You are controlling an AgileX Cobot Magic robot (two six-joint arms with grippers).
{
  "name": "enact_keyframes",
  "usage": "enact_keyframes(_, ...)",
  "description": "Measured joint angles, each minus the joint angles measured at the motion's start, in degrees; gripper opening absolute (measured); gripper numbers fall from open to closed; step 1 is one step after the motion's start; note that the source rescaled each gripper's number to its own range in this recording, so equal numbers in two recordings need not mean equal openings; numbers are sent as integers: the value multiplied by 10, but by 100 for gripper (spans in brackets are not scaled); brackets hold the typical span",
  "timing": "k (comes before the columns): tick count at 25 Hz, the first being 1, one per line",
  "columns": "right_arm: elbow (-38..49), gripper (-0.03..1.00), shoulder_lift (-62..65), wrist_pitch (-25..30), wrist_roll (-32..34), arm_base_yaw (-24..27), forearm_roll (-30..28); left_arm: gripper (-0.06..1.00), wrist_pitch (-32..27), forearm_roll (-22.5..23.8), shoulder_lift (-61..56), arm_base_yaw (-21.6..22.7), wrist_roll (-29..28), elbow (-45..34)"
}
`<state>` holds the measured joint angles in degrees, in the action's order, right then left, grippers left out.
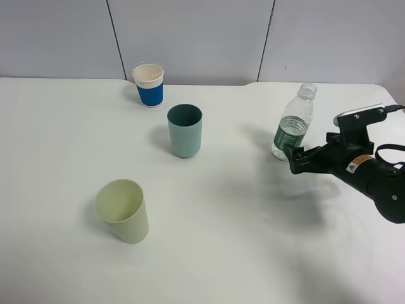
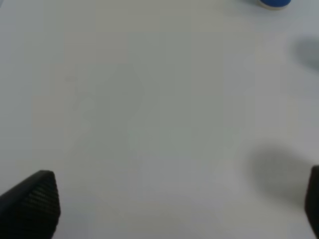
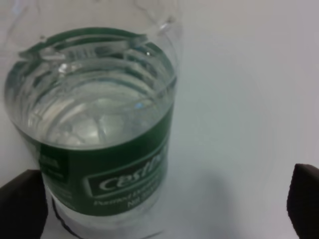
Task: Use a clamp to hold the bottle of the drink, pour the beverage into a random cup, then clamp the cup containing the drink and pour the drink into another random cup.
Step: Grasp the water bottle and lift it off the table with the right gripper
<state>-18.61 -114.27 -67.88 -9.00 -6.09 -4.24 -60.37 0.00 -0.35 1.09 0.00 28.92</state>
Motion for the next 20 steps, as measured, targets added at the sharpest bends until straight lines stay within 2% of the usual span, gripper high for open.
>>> enact_keyframes(7, -21, 100, -40, -12, 0, 0, -39, 100, -1, 0, 0, 0, 0, 0)
enact_keyframes(20, -48, 100, -53, -11, 0, 0, -54, 100, 0, 0, 0, 0, 0, 0)
